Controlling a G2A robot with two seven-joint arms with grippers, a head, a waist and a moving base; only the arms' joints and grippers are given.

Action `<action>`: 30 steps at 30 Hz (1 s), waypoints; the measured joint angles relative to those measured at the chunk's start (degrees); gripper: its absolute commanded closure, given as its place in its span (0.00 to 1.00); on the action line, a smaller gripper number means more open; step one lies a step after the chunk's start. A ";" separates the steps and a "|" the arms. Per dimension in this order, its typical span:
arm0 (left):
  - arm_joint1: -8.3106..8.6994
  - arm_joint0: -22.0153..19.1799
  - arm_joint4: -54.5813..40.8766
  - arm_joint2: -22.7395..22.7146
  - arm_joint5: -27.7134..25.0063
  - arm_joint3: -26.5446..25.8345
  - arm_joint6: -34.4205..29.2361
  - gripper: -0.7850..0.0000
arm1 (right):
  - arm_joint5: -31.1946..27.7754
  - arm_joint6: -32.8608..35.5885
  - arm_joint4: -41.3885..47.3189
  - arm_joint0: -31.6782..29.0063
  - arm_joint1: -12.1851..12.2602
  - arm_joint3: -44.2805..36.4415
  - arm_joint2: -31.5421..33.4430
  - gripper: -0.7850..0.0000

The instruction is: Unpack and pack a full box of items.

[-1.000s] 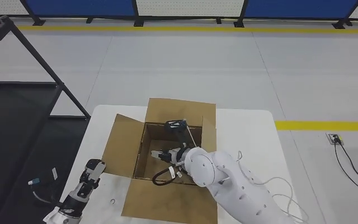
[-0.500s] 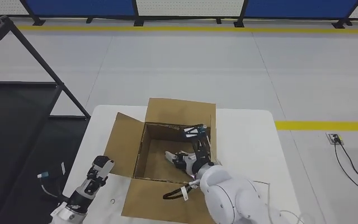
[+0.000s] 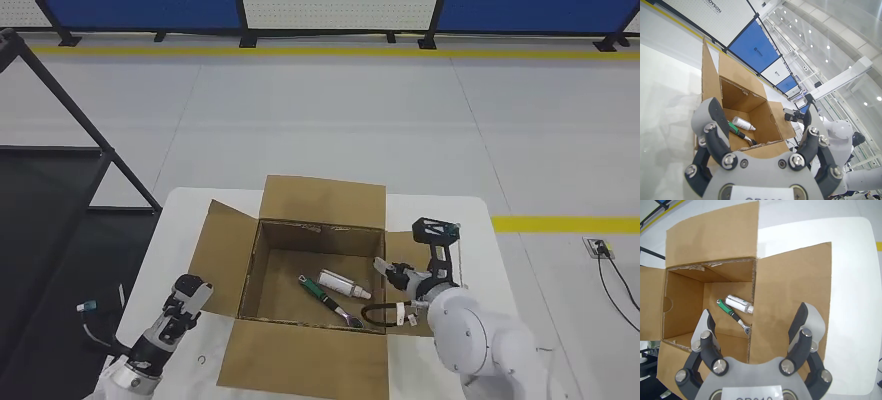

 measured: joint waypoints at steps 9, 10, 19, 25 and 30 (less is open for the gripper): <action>0.11 -0.09 -0.03 -0.64 0.52 0.18 0.16 0.00 | -6.17 -0.63 11.95 2.94 -0.22 12.50 4.61 0.00; 0.12 -0.12 -0.01 -0.63 0.55 0.20 0.16 0.00 | -6.61 -1.28 12.98 2.97 -0.24 12.96 4.98 0.00; 0.19 -0.72 0.20 -0.33 1.02 0.38 0.18 0.00 | -11.72 -3.64 21.20 1.57 0.02 12.32 8.39 0.00; 0.24 -1.08 -0.01 -0.18 0.96 0.77 0.28 0.00 | -12.29 -1.55 22.09 3.96 0.06 14.92 6.72 0.00; 0.28 -1.01 -0.31 -0.45 0.78 1.16 0.55 0.00 | -16.92 -2.43 26.82 5.11 0.03 16.00 6.54 0.00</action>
